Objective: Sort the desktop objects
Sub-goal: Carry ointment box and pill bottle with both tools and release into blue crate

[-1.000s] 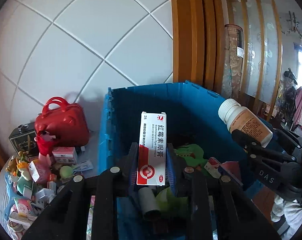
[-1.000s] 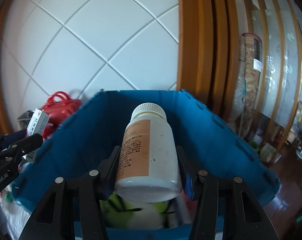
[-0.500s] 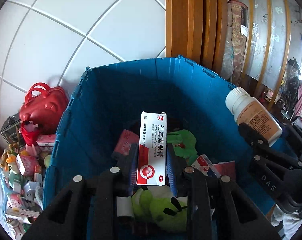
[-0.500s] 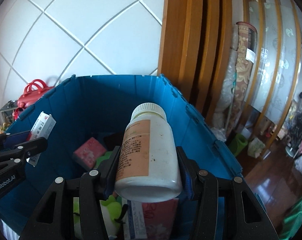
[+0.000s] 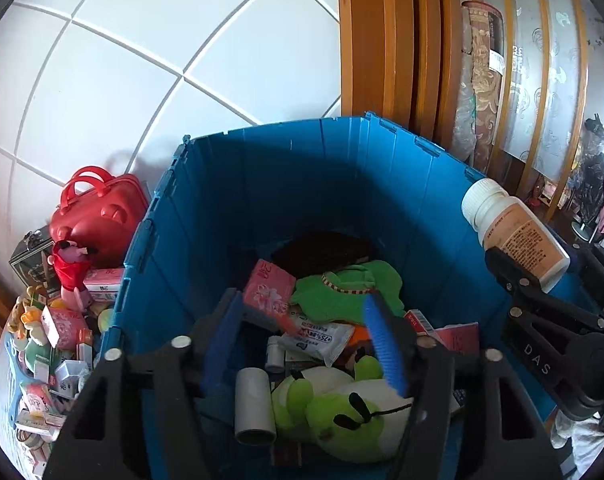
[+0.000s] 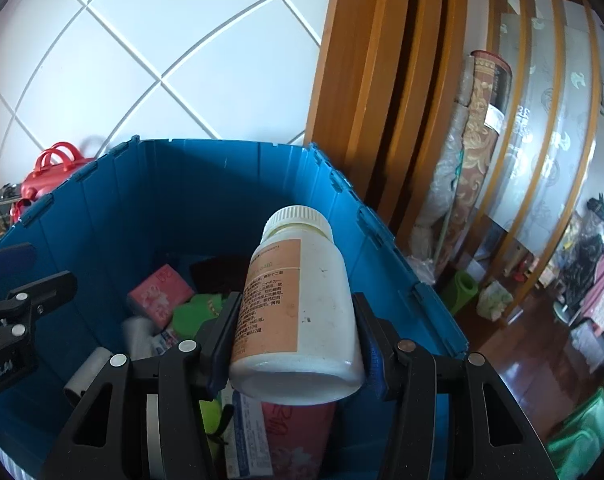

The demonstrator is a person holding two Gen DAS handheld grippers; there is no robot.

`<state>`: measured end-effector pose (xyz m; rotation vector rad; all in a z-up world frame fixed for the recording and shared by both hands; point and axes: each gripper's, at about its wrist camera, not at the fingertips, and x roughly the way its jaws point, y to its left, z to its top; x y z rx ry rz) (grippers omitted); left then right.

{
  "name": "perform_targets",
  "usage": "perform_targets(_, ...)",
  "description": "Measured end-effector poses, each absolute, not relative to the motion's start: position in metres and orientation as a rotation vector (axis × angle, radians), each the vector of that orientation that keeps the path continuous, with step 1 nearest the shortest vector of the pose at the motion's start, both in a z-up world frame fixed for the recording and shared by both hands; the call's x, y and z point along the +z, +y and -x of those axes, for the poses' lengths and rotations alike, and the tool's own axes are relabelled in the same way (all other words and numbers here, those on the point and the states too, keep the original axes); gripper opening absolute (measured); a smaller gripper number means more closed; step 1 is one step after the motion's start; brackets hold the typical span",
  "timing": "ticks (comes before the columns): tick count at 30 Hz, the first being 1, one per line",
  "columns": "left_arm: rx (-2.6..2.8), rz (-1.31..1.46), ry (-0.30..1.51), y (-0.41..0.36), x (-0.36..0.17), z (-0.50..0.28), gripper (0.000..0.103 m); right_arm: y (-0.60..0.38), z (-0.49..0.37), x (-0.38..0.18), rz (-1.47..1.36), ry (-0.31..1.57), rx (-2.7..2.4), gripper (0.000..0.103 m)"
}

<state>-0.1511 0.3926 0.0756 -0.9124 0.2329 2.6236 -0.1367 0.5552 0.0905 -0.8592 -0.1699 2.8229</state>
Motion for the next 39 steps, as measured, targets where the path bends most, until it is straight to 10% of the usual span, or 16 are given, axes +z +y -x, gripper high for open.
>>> perform_targets(39, 2.769, 0.741, 0.143, 0.374, 0.082, 0.13, 0.066, 0.555, 0.128, 0.09, 0.815, -0.127, 2.903, 0.097)
